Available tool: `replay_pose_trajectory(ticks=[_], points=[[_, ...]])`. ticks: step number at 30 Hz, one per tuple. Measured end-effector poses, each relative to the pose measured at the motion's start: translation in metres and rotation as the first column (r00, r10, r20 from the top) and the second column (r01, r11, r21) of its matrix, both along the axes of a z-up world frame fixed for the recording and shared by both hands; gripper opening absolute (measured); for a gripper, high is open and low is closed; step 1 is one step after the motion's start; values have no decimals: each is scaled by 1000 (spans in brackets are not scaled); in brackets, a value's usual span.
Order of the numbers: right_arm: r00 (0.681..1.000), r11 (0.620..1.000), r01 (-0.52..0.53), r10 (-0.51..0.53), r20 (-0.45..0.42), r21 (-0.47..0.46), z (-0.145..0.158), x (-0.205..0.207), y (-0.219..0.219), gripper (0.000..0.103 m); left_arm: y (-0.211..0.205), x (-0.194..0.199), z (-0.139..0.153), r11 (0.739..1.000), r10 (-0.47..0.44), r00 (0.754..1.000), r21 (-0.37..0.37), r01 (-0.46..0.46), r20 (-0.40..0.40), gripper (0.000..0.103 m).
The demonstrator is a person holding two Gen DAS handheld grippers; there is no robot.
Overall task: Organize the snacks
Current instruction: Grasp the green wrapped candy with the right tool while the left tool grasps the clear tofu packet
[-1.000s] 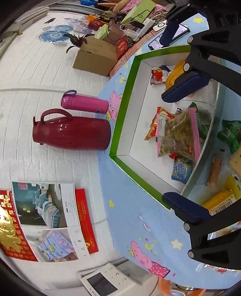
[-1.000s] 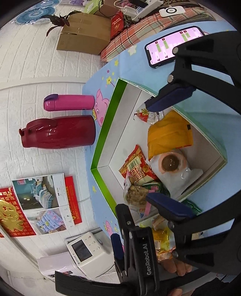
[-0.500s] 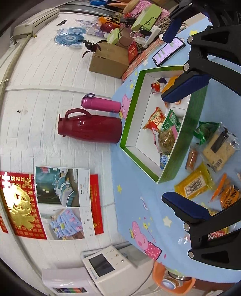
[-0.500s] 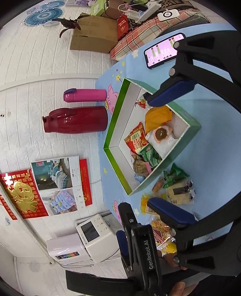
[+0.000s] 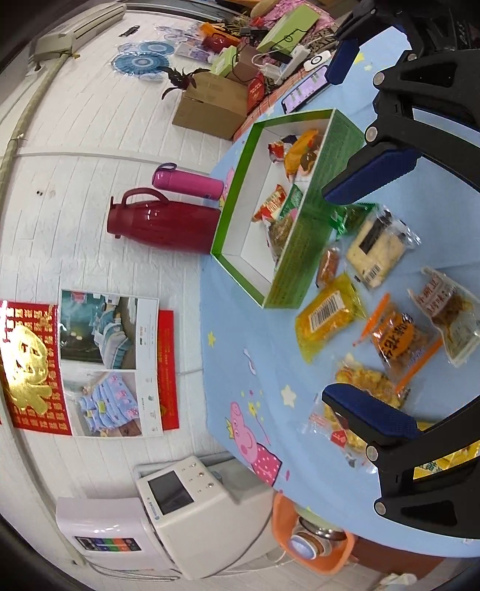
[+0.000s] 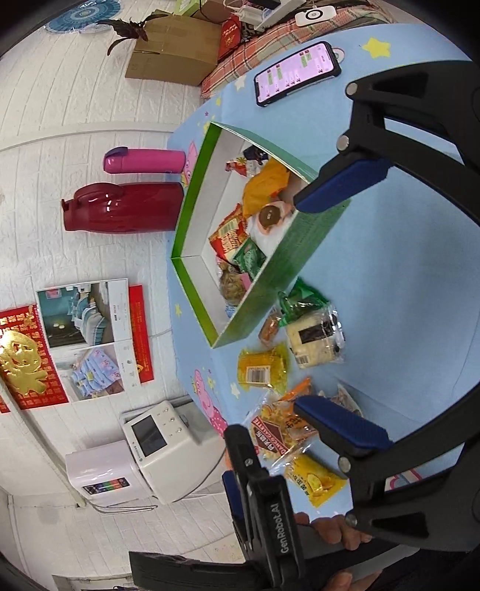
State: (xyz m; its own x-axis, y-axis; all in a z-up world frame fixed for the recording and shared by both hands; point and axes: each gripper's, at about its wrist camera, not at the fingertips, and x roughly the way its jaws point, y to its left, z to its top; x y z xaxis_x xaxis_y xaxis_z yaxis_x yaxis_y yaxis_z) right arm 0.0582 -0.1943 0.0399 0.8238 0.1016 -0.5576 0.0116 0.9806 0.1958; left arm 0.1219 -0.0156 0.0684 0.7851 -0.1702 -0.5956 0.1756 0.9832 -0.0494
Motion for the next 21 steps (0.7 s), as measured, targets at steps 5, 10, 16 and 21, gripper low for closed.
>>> replay_pose_trajectory(ticks=[5,10,16,21], points=[[993,999,-29,33,-110,30,-32,23,10,99,47,-4,-19,996,71,996,-47,-73,-59,99],[984,999,-25,29,-176,22,-54,54,20,90,73,-17,-30,994,101,993,-26,-103,-62,99],[976,998,-20,8,-217,-53,-69,94,28,73,79,-29,-38,997,71,995,2,-71,-64,99],[968,1000,-13,10,-251,-10,-82,105,18,30,67,-28,-41,1000,20,998,22,-19,-67,99]])
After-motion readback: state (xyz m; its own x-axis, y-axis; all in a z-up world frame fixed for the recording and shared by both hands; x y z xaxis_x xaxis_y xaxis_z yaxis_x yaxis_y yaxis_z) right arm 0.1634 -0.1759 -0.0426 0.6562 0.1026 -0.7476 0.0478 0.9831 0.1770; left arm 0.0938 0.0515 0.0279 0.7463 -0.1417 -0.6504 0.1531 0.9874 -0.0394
